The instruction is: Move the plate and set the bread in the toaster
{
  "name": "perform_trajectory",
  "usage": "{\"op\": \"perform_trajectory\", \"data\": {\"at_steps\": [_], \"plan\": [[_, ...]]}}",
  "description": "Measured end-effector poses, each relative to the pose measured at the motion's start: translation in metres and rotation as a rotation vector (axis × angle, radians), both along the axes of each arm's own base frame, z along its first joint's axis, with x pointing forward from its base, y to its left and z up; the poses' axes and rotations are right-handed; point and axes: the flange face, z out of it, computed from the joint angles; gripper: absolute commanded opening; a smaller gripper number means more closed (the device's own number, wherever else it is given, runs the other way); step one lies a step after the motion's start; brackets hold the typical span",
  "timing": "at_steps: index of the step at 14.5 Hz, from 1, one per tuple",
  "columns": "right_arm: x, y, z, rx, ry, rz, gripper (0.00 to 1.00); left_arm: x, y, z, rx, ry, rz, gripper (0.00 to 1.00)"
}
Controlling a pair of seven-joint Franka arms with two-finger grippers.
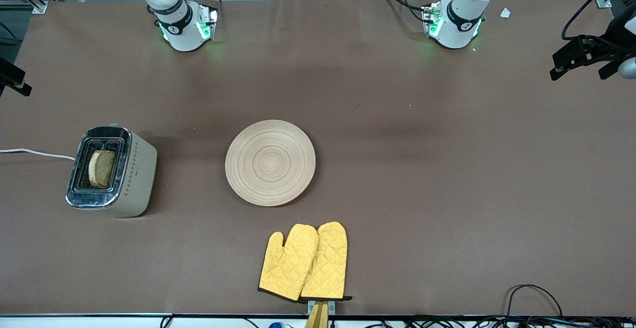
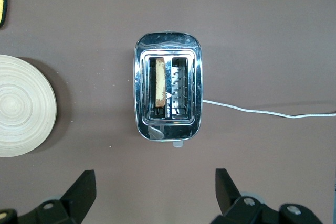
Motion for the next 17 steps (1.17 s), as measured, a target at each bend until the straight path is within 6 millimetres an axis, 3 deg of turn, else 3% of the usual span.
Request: {"op": "perform_trajectory", "data": {"at_steps": [12, 17], "plan": [[0.008, 0.048, -0.001, 0.028, -0.02, 0.085, 1.0, 0.0, 0.002, 0.001, 0.0, -0.002, 0.003, 1.0], [0.008, 0.053, -0.001, 0.028, -0.021, 0.096, 1.0, 0.0, 0.006, 0.002, -0.001, -0.005, 0.012, 1.0]]}}
